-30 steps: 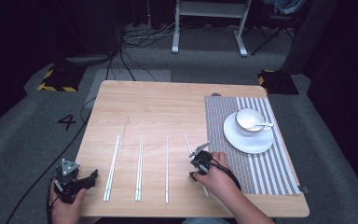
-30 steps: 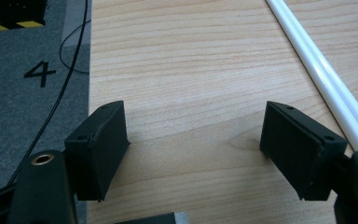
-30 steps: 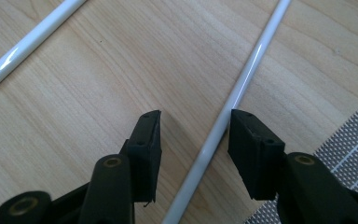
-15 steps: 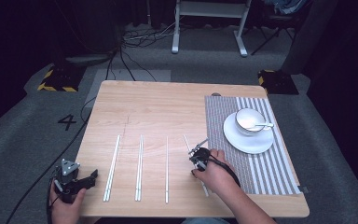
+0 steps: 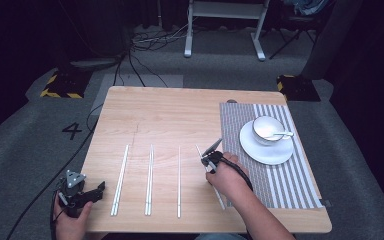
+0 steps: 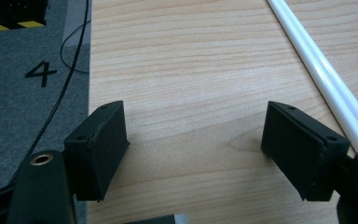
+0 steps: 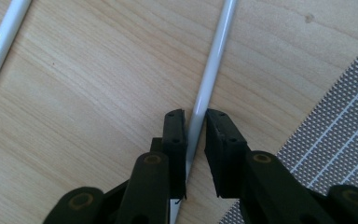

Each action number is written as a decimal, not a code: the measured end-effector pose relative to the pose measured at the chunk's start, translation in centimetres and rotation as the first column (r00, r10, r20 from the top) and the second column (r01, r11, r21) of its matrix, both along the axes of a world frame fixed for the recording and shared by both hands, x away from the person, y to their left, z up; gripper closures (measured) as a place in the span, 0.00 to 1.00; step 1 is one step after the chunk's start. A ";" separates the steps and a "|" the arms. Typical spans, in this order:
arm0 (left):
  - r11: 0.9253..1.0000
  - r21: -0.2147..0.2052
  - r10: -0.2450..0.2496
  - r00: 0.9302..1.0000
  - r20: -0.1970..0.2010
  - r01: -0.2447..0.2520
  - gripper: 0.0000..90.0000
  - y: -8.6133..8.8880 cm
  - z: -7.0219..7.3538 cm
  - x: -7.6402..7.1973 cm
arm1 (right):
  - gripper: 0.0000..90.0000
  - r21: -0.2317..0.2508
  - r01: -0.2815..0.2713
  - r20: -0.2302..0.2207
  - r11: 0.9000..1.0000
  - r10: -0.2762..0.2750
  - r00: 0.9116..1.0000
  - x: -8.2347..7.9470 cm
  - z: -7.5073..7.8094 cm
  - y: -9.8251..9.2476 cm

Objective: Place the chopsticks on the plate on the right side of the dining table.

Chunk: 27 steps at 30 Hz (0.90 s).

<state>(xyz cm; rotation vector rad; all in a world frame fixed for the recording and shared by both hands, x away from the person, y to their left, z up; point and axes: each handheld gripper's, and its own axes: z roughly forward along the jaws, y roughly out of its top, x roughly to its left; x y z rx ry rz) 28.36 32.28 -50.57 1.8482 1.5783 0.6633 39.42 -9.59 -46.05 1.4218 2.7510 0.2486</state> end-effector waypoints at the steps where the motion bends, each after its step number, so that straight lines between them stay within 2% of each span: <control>1: 1.000 -0.003 0.002 1.000 0.002 -0.002 0.25 0.0 0.0 0.0 | 0.90 -0.006 -0.003 -0.003 1.000 0.003 1.000 0.1 0.0 0.0; 9: 1.000 -0.002 0.001 1.000 0.000 -0.001 0.24 0.0 0.0 0.0 | 0.94 -0.012 0.050 -0.029 0.999 -0.050 0.998 0.5 0.0 0.0; 10: 1.000 -0.003 0.001 1.000 0.000 -0.001 0.24 0.0 0.0 0.0 | 0.94 -0.008 0.070 -0.048 0.998 -0.070 0.996 0.8 0.0 -0.1; 12: 1.000 -0.002 0.001 1.000 0.000 -0.001 0.24 0.0 0.0 0.0 | 0.94 -0.003 0.084 -0.060 0.996 -0.084 0.995 0.9 0.0 -0.2; 20: 1.000 -0.003 0.001 1.000 0.000 -0.001 0.24 0.0 0.0 0.0 | 0.94 -0.001 0.078 -0.057 0.997 -0.078 0.995 0.9 0.0 -0.2; 22: 1.000 -0.003 0.001 1.000 0.000 -0.001 0.24 0.0 0.0 0.0 | 0.94 0.005 0.075 -0.059 0.997 -0.075 0.995 0.9 0.0 -0.3; 24: 1.000 -0.002 0.001 1.000 0.000 -0.001 0.24 0.0 0.0 0.0 | 0.94 0.037 0.082 -0.065 0.996 -0.079 0.995 0.9 0.0 -0.7; 27: 1.000 -0.003 0.001 1.000 0.000 -0.001 0.24 0.0 0.0 0.0 | 0.94 0.073 0.075 -0.052 0.995 -0.071 0.996 0.7 -0.1 -1.2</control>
